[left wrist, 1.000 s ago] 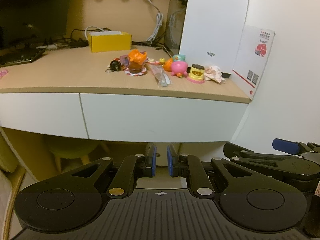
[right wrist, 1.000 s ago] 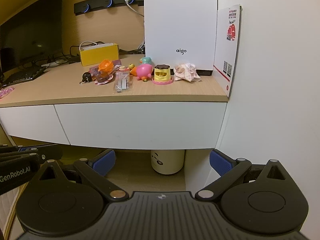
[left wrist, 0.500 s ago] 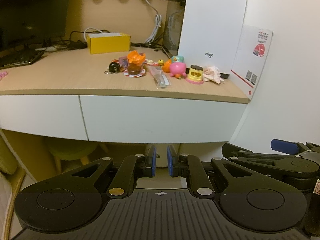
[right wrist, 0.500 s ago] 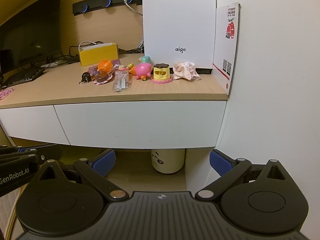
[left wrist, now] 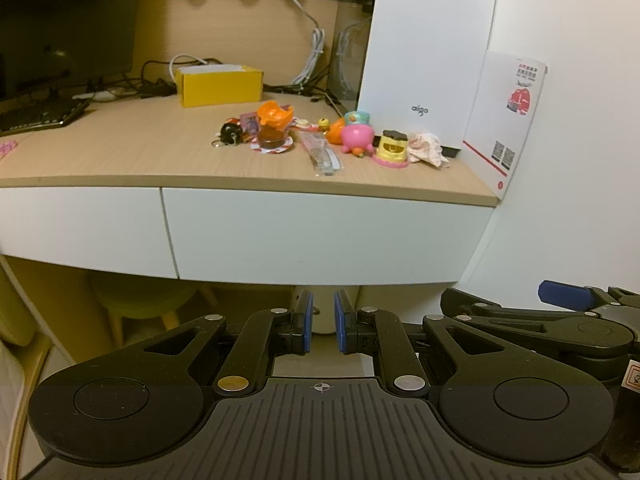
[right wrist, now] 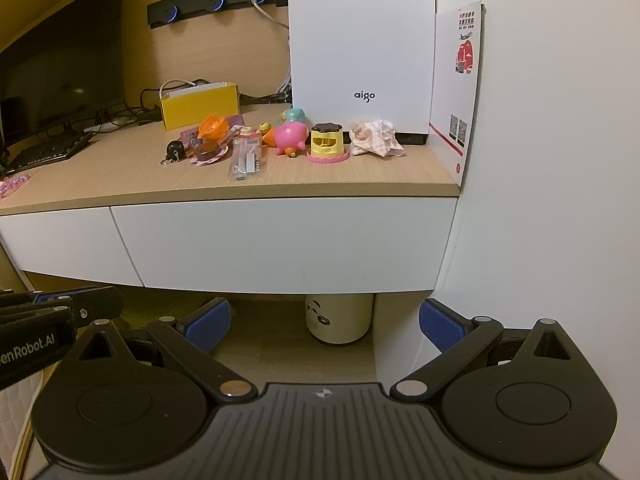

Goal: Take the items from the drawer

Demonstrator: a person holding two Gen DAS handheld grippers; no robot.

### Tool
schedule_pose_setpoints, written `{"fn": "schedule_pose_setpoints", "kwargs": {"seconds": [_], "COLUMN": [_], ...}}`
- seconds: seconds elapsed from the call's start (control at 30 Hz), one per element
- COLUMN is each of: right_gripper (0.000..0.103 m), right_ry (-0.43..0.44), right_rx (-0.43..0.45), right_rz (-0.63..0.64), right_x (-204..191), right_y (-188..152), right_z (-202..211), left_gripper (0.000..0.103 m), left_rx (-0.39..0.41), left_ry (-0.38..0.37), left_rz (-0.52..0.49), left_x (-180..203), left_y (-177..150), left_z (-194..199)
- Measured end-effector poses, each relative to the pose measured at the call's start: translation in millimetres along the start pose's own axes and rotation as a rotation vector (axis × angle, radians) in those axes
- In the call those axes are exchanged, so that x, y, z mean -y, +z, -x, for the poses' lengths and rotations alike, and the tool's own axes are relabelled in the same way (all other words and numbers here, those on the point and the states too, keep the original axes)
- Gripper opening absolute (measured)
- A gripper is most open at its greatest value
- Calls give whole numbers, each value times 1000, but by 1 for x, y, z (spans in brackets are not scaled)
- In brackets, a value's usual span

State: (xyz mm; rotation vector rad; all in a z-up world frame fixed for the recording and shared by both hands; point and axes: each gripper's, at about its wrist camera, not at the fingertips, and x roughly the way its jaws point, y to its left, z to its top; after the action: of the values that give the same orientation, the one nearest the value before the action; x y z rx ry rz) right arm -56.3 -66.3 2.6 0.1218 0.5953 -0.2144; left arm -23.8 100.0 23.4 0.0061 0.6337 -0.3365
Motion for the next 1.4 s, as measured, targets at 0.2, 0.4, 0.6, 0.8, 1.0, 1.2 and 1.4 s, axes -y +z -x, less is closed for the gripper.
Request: {"fn": "schedule_pose_setpoints", "kwargs": {"seconds": [0.2,0.4,0.6,0.8,1.0,1.2,1.4], "right_gripper": [101,101,101,101,101,101,101], "right_ry": [0,-2,0,0,-1,-2,16], "right_rx": [0,0,0,-2,-3,-8,-14], "right_rz": [0,-1,-1,-1,0,-5,12], "right_x": [0,-1,-1,-1,-1,1,-2], "right_y": [0,0,-2,-2,-4,-7,-9], "right_z": [0,0,1,1,0,-1,-2], "left_gripper": [14,14,14,14,14,14,14], "left_rx": [0,1,0,-2,-5,-2,2], "left_ry": [0,-1,-3,-6,20,-24,-45], "left_rz": [2,1,0,-1,10,-6,-51], "left_x": [0,0,1,2,1,4,4], "left_y": [0,0,-1,0,-1,-2,-4], "left_z": [1,1,1,1,1,-1,-9]}}
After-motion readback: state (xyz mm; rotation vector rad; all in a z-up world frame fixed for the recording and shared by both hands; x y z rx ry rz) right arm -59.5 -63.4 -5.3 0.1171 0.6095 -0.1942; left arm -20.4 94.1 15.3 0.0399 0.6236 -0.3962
